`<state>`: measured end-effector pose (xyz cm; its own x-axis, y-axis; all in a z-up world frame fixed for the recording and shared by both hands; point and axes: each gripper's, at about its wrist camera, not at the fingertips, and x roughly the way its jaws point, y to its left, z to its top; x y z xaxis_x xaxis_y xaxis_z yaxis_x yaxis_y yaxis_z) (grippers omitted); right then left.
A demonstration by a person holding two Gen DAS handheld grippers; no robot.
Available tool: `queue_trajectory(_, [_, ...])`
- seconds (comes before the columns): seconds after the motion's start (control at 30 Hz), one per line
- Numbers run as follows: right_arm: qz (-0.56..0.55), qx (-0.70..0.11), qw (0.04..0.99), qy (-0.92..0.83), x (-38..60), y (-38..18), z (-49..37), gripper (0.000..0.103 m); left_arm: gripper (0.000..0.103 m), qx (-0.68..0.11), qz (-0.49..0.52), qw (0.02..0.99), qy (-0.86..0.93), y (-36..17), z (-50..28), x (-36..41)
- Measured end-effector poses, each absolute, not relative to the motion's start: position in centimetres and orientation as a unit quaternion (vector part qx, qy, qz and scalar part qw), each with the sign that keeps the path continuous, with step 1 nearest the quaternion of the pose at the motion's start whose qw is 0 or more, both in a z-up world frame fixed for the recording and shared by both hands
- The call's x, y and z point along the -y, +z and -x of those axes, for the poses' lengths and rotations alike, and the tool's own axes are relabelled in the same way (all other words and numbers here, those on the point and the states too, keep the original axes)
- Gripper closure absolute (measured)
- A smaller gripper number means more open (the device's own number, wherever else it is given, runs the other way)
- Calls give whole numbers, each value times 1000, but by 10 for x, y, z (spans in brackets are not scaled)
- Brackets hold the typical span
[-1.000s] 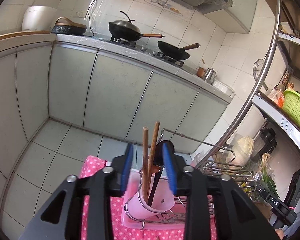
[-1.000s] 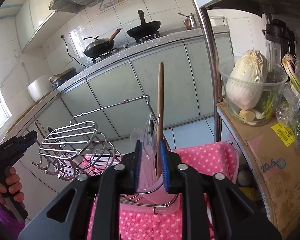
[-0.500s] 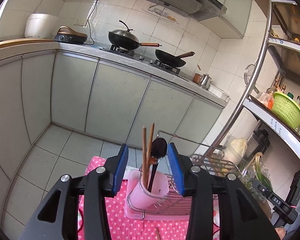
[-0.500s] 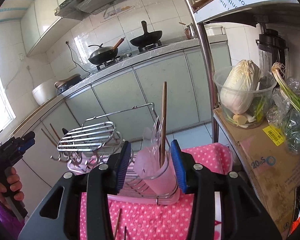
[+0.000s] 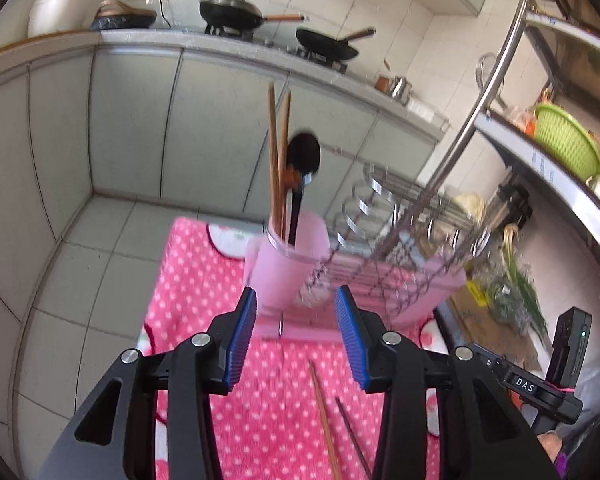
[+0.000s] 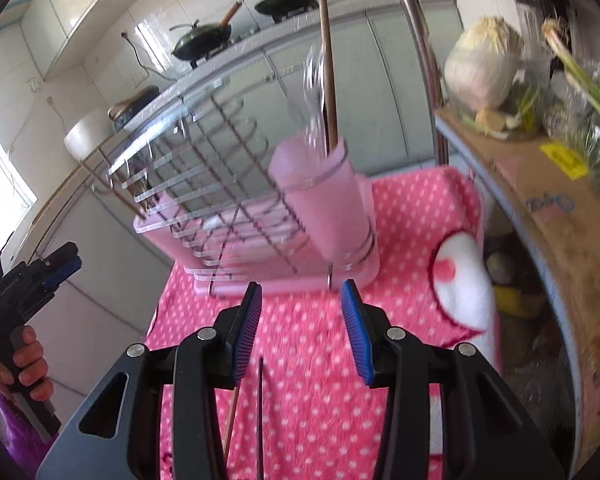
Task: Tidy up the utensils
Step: 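Move both open tools back down to the remaining chopsticks on the cloth, then grasp a wooden chopstick with the left tool while the right grasps another chopstick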
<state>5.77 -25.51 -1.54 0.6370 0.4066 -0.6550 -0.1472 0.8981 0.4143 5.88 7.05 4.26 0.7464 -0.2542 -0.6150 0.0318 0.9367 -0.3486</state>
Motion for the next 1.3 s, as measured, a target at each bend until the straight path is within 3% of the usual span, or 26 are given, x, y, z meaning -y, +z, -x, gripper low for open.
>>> queue_trajectory(0.27, [-179,-451,857,175,246,-48,-55,61,63,-470,168,859,-114,-22,-83,-38])
queue_trajectory(0.57, [-210,-484,826,200,245,-67,-58,61,75,-593,141,783,-122,-85,-126,5])
queue_trajectory(0.97, [-204,-495,815,220,235,-76,-59,61,83,-630,89,766,-92,-126,-156,32])
queue_trajectory(1.1, [-199,-503,809,231,226,-78,-62,61,96,-622,62,777,-82,-128,-159,40])
queue_trajectory(1.3, [-192,-523,790,256,208,-82,-69,61,98,-607,99,782,-98,-115,-149,15])
